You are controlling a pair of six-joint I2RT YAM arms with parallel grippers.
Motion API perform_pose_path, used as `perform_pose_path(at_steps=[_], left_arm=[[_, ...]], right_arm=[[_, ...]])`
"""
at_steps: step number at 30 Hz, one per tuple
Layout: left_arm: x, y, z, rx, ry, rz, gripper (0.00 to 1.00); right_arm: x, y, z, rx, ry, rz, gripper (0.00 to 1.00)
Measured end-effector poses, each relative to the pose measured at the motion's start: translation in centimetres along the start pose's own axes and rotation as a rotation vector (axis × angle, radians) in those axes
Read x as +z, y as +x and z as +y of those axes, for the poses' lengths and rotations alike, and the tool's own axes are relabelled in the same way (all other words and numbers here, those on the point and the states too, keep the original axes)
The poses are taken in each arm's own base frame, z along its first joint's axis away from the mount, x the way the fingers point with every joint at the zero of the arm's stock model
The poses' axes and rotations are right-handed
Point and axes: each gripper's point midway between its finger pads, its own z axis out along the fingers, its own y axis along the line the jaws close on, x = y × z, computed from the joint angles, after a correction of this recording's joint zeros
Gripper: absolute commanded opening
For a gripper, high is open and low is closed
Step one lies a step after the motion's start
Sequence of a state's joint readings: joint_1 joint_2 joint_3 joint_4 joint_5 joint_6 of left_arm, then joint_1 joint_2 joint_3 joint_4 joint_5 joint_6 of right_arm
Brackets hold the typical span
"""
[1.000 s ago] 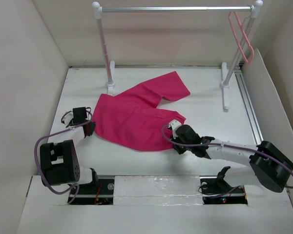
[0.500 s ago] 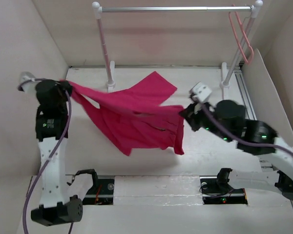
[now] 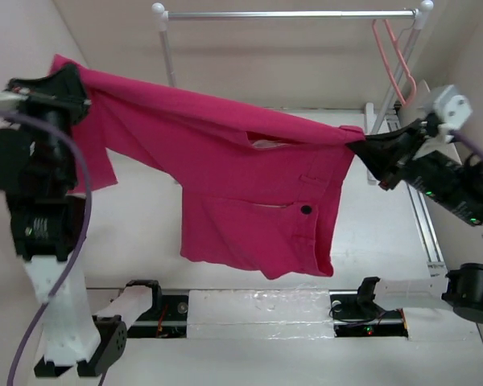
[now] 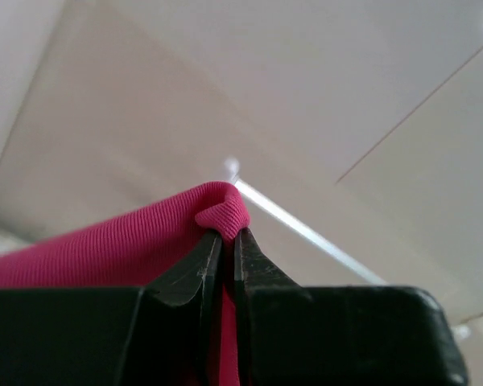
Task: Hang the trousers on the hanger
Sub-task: Flatten out the trousers at the center of the board.
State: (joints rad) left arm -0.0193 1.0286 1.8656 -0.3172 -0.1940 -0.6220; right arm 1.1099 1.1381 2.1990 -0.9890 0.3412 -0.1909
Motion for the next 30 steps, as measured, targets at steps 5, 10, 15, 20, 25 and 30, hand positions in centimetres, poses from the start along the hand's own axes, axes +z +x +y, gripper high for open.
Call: perform_pose_path(at_steps=[5,10,15,20,25,30], left_arm=[[7.4,15.5,7.6,0.106,-0.125,0.359,0.00],[7.3,35.3,20.0,0.176,-0.350,0.801,0.02],[6.4,46.6,22.7,0.348,-0.421,1.029,0.67],[5.7,47.3,16.8,0.395,-0.300,0.998,0.69],[-2.8,40.1,14.9,0.321,-0.237,0.965,0.39],[-11.6,39.5,18.0,0.252,-0.248,1.048,0.19]], right_arm=[[2.8,10.0,-3.0,-0.065,0.172,0.270,0.00],[5.8,25.0,-9.5,-0.009,0.340,0.599,0.00],[6.4,36.1,-16.6,0.094,0.524,0.852,0.00],[7.2,37.0,-20.5,0.084,0.670,0.857,0.11],[8.2,34.5,-20.9,0.050,0.703,0.760,0.94],[9.5,33.5,-15.1,0.004,0.564,0.701,0.22]])
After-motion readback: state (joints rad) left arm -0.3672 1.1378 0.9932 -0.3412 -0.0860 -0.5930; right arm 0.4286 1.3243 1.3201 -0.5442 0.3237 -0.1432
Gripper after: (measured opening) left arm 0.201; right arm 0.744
